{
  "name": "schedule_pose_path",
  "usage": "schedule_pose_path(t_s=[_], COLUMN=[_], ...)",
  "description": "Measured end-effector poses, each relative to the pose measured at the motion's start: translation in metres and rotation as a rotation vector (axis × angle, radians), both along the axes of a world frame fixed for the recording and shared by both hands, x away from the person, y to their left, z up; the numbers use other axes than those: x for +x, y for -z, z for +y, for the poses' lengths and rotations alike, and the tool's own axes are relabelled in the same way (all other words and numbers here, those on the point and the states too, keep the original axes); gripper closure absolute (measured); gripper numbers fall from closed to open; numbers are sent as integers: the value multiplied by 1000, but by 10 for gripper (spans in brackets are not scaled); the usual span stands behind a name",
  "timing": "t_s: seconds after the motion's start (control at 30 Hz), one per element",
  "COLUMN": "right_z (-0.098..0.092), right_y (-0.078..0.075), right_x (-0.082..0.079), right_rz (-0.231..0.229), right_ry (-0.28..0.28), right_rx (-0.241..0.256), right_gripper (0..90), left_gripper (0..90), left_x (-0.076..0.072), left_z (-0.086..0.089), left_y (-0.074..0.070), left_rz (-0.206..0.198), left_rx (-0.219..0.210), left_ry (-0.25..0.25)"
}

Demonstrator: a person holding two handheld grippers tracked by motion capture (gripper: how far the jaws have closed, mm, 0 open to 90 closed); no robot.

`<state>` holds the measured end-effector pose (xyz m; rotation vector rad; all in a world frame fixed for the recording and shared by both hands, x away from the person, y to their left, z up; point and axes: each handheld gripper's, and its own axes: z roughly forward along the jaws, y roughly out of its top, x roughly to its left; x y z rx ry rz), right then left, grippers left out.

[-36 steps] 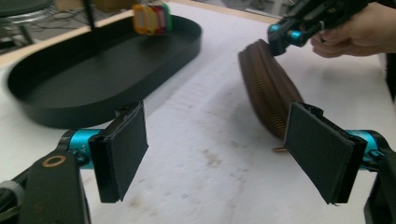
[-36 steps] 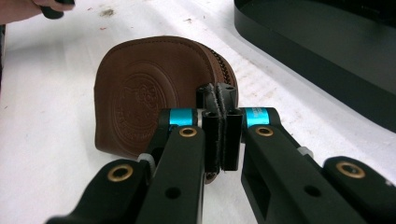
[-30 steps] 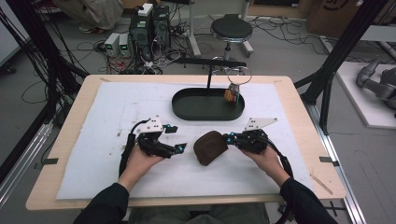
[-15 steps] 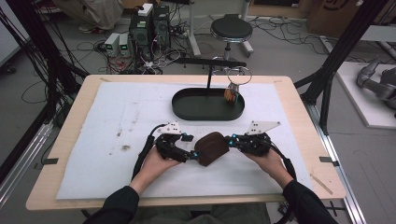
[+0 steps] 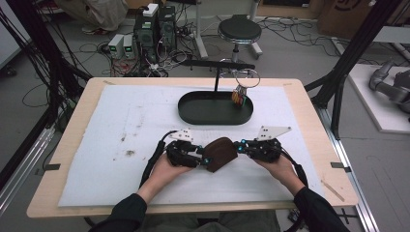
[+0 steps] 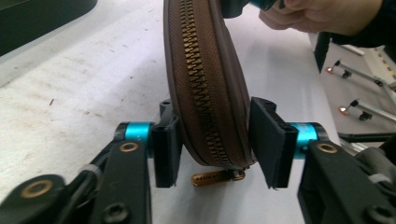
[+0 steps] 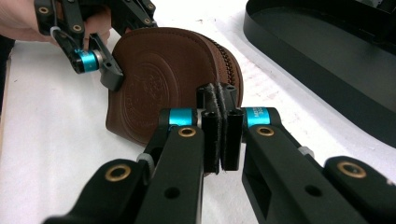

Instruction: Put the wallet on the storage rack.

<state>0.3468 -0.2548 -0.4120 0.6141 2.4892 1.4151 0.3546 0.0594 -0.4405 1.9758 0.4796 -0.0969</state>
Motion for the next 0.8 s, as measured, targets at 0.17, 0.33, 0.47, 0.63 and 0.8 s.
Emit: schedule_pose_path(t_s=[0.17, 0.33, 0.47, 0.63, 0.8], right_z=[-3, -3, -6, -3, 6], right_y=[-1, -2, -3, 0, 2], right_x=[1, 2, 4, 8, 7], right_rz=[11, 8, 20, 93, 104], right_ry=[-26, -51, -81, -149, -201], right_rx=[14, 43, 79, 107, 96], right_gripper=[826, 690, 609, 462, 414], left_gripper=[644, 661, 665, 666, 666], left_x=[-1, -6, -10, -13, -15], left_z=[3, 4, 6, 11, 14], left_y=[-4, -9, -13, -21, -24], left_rz=[-18, -68, -105, -143, -156], left_rx=[-26, -5, 8, 7, -4], left_ry=[16, 39, 62, 118, 161])
